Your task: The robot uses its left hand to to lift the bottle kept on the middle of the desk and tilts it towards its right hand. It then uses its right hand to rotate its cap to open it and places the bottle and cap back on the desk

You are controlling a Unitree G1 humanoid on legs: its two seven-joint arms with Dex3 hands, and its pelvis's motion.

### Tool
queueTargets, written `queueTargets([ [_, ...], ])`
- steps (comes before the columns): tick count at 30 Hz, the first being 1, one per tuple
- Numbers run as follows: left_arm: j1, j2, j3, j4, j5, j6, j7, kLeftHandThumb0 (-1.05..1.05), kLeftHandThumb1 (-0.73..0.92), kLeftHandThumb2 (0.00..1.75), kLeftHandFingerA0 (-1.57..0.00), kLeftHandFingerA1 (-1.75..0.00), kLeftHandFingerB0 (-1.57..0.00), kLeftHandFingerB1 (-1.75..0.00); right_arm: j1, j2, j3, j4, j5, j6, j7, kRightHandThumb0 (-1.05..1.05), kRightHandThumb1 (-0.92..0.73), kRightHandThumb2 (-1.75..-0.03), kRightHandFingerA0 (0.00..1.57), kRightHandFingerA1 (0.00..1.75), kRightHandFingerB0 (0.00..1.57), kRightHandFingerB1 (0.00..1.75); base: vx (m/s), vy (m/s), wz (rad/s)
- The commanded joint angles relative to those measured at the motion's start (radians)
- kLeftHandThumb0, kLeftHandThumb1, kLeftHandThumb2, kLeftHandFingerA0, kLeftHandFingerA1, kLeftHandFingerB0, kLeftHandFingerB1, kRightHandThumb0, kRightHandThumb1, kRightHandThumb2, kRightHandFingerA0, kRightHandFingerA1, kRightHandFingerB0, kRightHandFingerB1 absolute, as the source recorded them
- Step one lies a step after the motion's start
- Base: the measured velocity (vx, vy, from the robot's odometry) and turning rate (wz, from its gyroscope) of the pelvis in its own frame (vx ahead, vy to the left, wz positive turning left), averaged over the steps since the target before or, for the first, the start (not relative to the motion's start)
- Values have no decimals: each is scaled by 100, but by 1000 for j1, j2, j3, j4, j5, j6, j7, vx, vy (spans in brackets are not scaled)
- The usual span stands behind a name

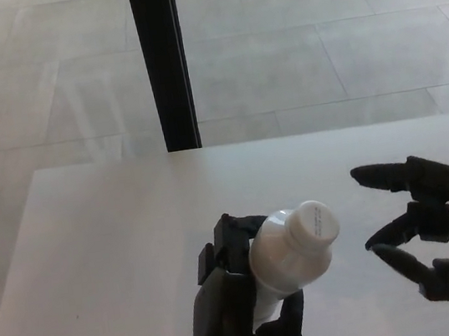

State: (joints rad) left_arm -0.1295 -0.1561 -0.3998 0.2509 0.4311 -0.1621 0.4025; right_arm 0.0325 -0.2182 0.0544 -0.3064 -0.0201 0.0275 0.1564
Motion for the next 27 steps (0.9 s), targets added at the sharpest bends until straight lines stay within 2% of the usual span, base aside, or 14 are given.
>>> queueTargets([
  [1,-16,-2,5,8,33,28,11,17,49,151,-113,-175,-96,-149,14,-23,23,17,-47,-49,17,-59,-56,-57,82,84,50,36,0,0,0],
  [2,-14,-4,5,2,30,34,6,19,53,150,-116,-175,-97,-149,11,-21,24,20,-45,-51,17,-59,-57,-57,82,85,50,37,0,0,0],
  [3,-15,-4,4,7,32,28,7,20,52,149,-99,-175,-87,-161,6,-20,27,21,-52,-52,13,-59,-57,-57,82,85,50,37,0,0,0],
  [4,-13,-6,4,5,30,32,4,18,52,152,-115,-175,-96,-149,5,-23,29,20,-58,-51,13,-58,-57,-58,80,84,50,36,0,0,0],
  [6,-12,-7,5,5,31,32,4,19,52,151,-116,-175,-96,-148,4,-22,30,21,-59,-52,13,-58,-57,-58,82,84,50,37,0,0,0],
  [7,-6,-6,4,4,33,29,5,30,63,141,-122,-146,-106,-131,4,-20,32,18,-61,-54,13,-58,-58,-58,82,84,50,37,0,0,0],
  [8,1,-3,2,4,34,23,7,19,53,155,-101,-175,-89,-152,7,-20,34,16,-66,-58,12,-58,-58,-58,81,84,51,37,0,0,0],
  [12,5,-2,6,7,33,20,7,17,54,153,-98,-175,-88,-151,4,-17,32,11,-64,-58,15,-58,-57,-58,82,85,51,37,0,0,0],
  [13,6,-2,4,7,42,34,9,18,53,153,-113,-175,-94,-147,2,-17,28,0,-64,-44,14,-58,-58,-58,81,87,51,37,0,0,0],
  [22,26,-7,5,11,49,47,11,22,55,149,-114,-175,-93,-146,-25,-11,11,-30,-73,-1,5,-57,-58,-57,81,85,51,37,0,0,0],
  [23,29,-7,3,7,52,52,9,21,55,147,-96,-175,-83,-158,-23,-12,10,-34,-71,-3,7,-56,-57,-58,81,83,50,36,0,0,0],
  [24,29,-8,3,3,52,59,6,19,53,152,-113,-175,-92,-146,-22,-12,10,-36,-72,-5,8,-57,-58,-58,82,84,50,37,0,0,0],
  [25,26,-6,4,6,49,48,5,10,73,134,-110,-121,-102,-115,-17,-12,11,-39,-72,-8,10,-57,-58,-58,82,84,50,37,0,0,0],
  [27,20,-4,2,15,55,33,17,10,73,133,-111,-122,-103,-115,-10,-10,14,-39,-65,-12,15,-56,-57,-57,82,86,51,37,0,0,0],
])
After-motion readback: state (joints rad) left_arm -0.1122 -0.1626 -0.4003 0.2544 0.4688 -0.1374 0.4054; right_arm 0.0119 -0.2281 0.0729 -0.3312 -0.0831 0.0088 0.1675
